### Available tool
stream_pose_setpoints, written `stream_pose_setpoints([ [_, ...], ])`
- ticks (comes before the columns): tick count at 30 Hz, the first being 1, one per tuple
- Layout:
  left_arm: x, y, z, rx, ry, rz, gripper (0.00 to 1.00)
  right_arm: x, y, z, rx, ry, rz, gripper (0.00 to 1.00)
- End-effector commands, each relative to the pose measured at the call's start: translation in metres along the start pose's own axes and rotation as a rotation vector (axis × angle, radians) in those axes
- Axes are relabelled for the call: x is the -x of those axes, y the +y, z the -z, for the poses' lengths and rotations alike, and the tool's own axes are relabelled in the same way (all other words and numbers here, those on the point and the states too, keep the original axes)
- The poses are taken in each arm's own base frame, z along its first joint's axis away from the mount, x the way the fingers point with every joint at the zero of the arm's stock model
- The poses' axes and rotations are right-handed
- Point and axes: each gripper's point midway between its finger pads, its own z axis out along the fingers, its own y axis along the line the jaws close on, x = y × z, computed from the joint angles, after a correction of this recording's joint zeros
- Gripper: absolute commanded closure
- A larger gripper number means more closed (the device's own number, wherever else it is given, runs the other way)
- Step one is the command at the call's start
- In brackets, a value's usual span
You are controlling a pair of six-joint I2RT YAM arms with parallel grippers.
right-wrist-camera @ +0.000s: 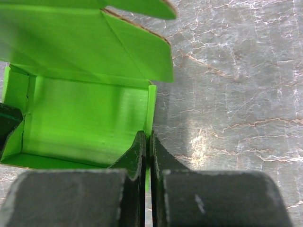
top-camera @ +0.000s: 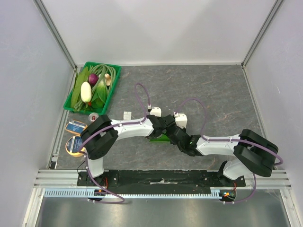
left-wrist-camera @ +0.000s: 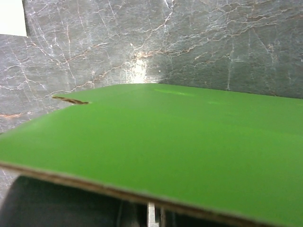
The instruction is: Fold the paper box
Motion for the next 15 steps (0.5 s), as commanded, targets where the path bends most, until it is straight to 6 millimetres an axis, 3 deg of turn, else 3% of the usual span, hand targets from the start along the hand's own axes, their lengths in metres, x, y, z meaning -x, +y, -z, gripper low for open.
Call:
stream_pose_setpoints([
  [1, -0.070, 0.045, -0.037, 0.158, 0.150, -0.180, 0.98, -0.002, 0.009, 0.003, 0.033, 0.004, -0.018, 1.00],
  [7, -0.060, 0.018, -0.024, -0.025, 0.131, -0.144, 0.98, -0.003, 0.013, 0.002, 0.046, 0.008, -0.029, 1.00],
  [10, -0.055, 0.015, -0.012, -0.093, 0.123, -0.126, 0.96, -0.001, 0.011, 0.003, 0.038, 0.002, -0.030, 1.00],
  [15, -0.032, 0.011, 0.014, -0.212, 0.050, -0.048, 0.63, 0.001, 0.007, 0.003, 0.016, -0.004, -0.021, 1.00],
])
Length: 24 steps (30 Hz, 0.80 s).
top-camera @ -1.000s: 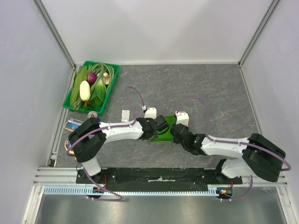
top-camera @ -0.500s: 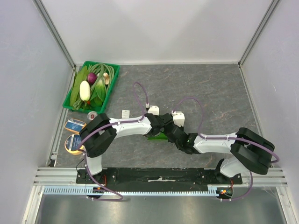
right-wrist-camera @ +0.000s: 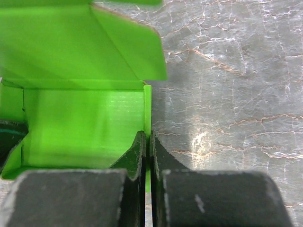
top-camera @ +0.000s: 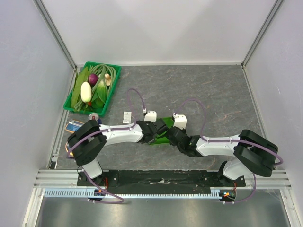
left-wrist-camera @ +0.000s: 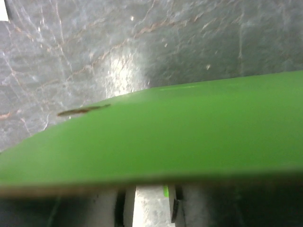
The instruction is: Fold the paper box
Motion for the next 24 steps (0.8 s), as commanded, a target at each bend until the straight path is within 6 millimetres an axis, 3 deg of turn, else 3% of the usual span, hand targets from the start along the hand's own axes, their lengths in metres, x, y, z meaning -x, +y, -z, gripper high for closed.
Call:
stream_pose_setpoints([
  [1, -0.019, 0.007, 0.011, -0.069, 0.076, -0.028, 0.60, 0.003, 0.003, 0.001, 0.003, -0.004, -0.008, 0.99],
  [9, 0.009, 0.004, 0.040, -0.155, 0.006, 0.023, 0.38, 0.006, 0.006, 0.001, 0.006, -0.007, 0.003, 0.79],
  [14, 0.031, 0.013, 0.079, -0.272, -0.099, 0.094, 0.23, 0.009, 0.001, 0.002, -0.014, -0.017, 0.004, 0.66],
  [16, 0.031, 0.029, 0.083, -0.267, -0.121, 0.121, 0.20, 0.010, 0.000, 0.004, -0.018, -0.017, 0.012, 0.56],
  [17, 0.039, 0.036, 0.095, -0.293, -0.158, 0.160, 0.20, 0.015, 0.001, 0.007, -0.007, -0.027, 0.010, 0.47],
  [18, 0.031, 0.049, 0.091, -0.274, -0.154, 0.166, 0.20, 0.016, 0.000, 0.010, -0.008, -0.027, 0.017, 0.42],
  [20, 0.040, 0.074, 0.094, -0.265, -0.192, 0.237, 0.23, 0.032, 0.003, 0.019, 0.019, -0.062, 0.021, 0.29],
  [21, 0.033, 0.086, 0.085, -0.245, -0.172, 0.252, 0.23, 0.031, -0.003, 0.023, 0.004, -0.056, 0.043, 0.25],
  [24, 0.045, 0.121, 0.077, -0.227, -0.161, 0.357, 0.24, 0.051, -0.011, 0.034, 0.015, -0.101, 0.063, 0.18],
])
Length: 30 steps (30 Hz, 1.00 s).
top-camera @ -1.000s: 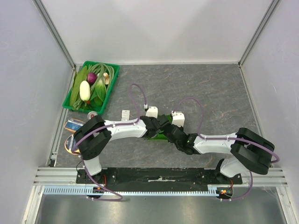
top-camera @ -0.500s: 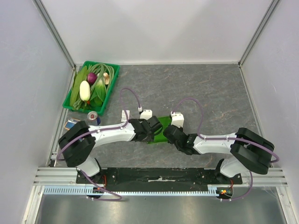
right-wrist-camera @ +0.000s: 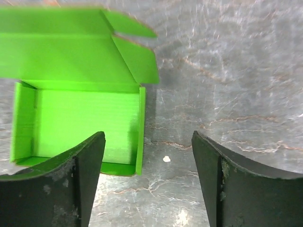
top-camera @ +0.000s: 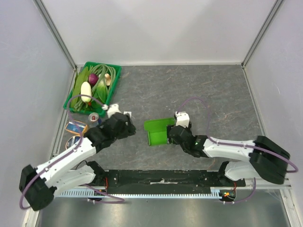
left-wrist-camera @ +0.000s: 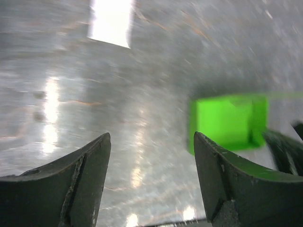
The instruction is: Fold the paper box
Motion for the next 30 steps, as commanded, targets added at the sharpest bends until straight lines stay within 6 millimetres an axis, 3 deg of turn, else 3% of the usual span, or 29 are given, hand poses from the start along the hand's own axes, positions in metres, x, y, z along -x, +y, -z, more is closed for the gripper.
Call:
stream_pose_setpoints([
  [1, 0.023, 0.048, -0.006, 0.067, -0.010, 0.095, 0.23, 0.046, -0.006, 0.019, 0.010, -0.106, 0.008, 0.17],
  [4, 0.047, 0.055, -0.017, 0.082, 0.002, 0.166, 0.24, 0.069, -0.007, 0.031, 0.042, -0.131, 0.013, 0.15],
  [8, 0.061, 0.061, -0.056, 0.201, 0.143, 0.071, 0.25, 0.092, -0.008, 0.056, 0.083, -0.161, 0.043, 0.15],
  [9, 0.077, 0.053, -0.063, 0.193, 0.134, 0.049, 0.23, 0.096, -0.011, 0.060, 0.084, -0.168, 0.055, 0.14],
  [10, 0.065, 0.060, -0.085, 0.241, 0.210, 0.022, 0.23, 0.101, -0.011, 0.066, 0.093, -0.178, 0.053, 0.14],
  [12, 0.072, 0.057, -0.099, 0.252, 0.235, -0.025, 0.23, 0.108, -0.016, 0.078, 0.102, -0.198, 0.046, 0.14],
  [16, 0.066, 0.069, -0.126, 0.295, 0.278, -0.117, 0.21, 0.119, -0.023, 0.098, 0.126, -0.238, 0.009, 0.14],
  [20, 0.065, 0.063, -0.142, 0.252, 0.289, -0.151, 0.21, 0.118, -0.027, 0.105, 0.137, -0.245, 0.006, 0.14],
  [23, 0.052, 0.068, -0.153, 0.263, 0.350, -0.189, 0.25, 0.115, -0.028, 0.105, 0.137, -0.240, 0.000, 0.14],
  [30, 0.033, 0.079, -0.160, 0.385, 0.388, -0.278, 0.34, 0.110, -0.028, 0.103, 0.141, -0.235, -0.008, 0.15],
])
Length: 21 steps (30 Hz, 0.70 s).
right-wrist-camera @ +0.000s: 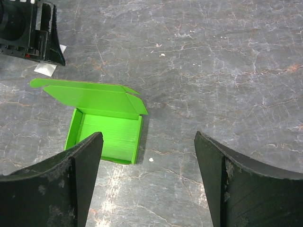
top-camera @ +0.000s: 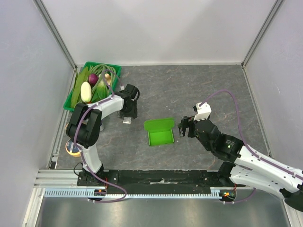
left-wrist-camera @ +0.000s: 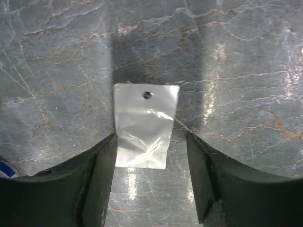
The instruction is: Fold the paper box
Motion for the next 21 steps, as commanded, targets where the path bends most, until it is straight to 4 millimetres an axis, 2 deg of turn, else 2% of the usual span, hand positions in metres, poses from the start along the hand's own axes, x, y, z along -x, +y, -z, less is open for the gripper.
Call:
stream_pose_setpoints([
  [1, -0.007, 0.004, -0.012, 0.069, 0.017, -0.067, 0.36, 0.001, 0.000, 0.003, 0.013, -0.003, -0.001, 0.15],
  [6, -0.007, 0.010, -0.001, 0.078, -0.005, -0.056, 0.57, 0.003, -0.002, 0.005, 0.012, -0.016, -0.022, 0.15],
  [12, 0.005, 0.016, 0.024, 0.084, -0.069, -0.029, 0.72, 0.001, -0.002, 0.005, 0.010, -0.011, -0.027, 0.16],
  [16, 0.013, 0.016, 0.048, 0.059, -0.108, -0.004, 0.77, 0.002, 0.000, 0.003, 0.011, -0.009, -0.032, 0.16],
  [17, 0.016, 0.016, 0.062, 0.033, -0.137, 0.008, 0.77, 0.001, 0.000, 0.003, 0.012, -0.008, -0.029, 0.16],
  [19, 0.009, 0.012, 0.081, -0.019, -0.148, 0.016, 0.79, 0.002, 0.000, 0.002, 0.007, -0.008, -0.028, 0.16],
  [20, 0.005, 0.014, 0.099, -0.050, -0.184, 0.022, 0.79, 0.002, 0.000, 0.002, 0.006, -0.009, -0.023, 0.16],
  [21, -0.004, 0.005, 0.114, -0.100, -0.200, 0.009, 0.79, 0.003, -0.001, 0.002, 0.002, -0.011, -0.023, 0.16],
])
